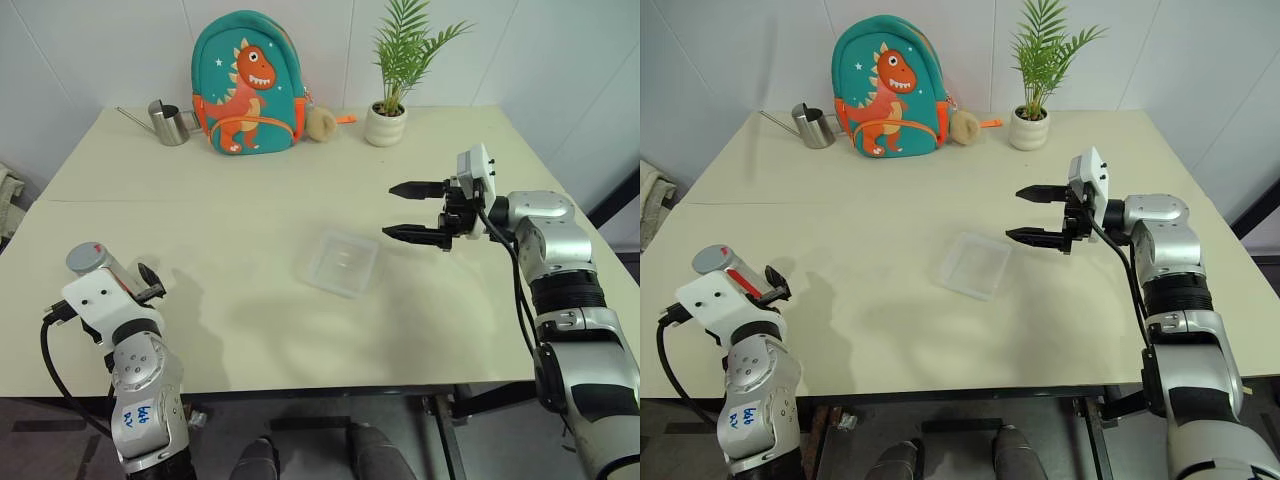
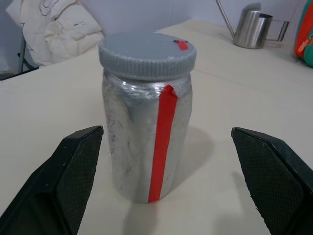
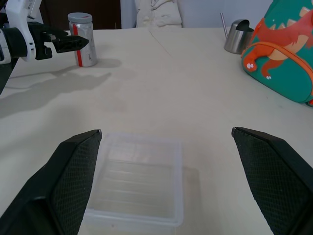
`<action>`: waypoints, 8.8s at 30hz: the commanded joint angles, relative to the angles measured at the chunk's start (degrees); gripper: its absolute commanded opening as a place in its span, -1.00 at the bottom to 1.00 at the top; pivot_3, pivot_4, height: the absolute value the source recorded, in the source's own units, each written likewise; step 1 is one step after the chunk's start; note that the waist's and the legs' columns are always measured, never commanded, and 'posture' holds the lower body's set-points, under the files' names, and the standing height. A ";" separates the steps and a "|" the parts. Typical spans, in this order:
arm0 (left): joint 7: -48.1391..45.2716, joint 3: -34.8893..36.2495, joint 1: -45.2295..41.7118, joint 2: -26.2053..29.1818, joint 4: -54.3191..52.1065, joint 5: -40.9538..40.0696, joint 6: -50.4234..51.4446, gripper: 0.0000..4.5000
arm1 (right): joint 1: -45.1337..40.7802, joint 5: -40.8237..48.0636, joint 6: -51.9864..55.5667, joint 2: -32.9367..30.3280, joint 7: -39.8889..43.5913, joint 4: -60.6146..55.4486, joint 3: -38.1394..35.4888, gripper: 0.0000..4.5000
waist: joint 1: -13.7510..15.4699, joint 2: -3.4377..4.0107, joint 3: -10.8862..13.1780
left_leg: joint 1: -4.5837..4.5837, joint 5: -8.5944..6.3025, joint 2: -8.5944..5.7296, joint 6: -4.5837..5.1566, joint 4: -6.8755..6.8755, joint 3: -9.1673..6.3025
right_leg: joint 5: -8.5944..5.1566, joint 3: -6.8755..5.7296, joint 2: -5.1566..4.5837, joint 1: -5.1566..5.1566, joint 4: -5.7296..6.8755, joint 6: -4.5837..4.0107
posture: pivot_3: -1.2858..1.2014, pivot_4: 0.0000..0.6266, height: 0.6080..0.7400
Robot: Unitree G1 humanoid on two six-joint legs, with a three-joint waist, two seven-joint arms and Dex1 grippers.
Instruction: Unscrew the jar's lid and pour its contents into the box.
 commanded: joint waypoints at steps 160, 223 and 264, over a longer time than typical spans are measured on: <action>-94.77 -25.12 -33.36 30.45 30.80 -25.82 -10.82 -0.09 | 13.16 24.75 43.75 12.14 -42.10 -72.04 6.15 0.13 | 0.30 0.01 0.00 | -0.14 -0.13 0.13 0.07 -0.98 -0.03 | 0.11 -0.16 -0.04 -0.46 -0.14 0.45 | 0.03 -0.52 1.00; -103.06 -26.04 -35.98 32.64 29.93 -27.80 -8.48 -0.09 | 3.39 14.63 36.83 12.32 -33.61 -56.61 11.46 0.99 | 0.13 0.02 0.00 | -0.21 -0.12 0.13 0.07 -0.98 -0.05 | -0.11 -0.19 -0.02 -0.90 0.61 0.29 | 0.03 -0.52 1.00; -104.33 -24.84 -34.70 35.29 30.85 -28.32 -7.40 -0.09 | 5.76 16.71 40.42 -0.99 -32.64 -59.00 4.13 0.99 | 0.17 0.01 0.00 | -0.23 -0.11 0.12 0.07 -0.97 -0.05 | -0.16 -0.19 -0.02 -0.94 0.67 0.29 | 0.03 -0.52 1.00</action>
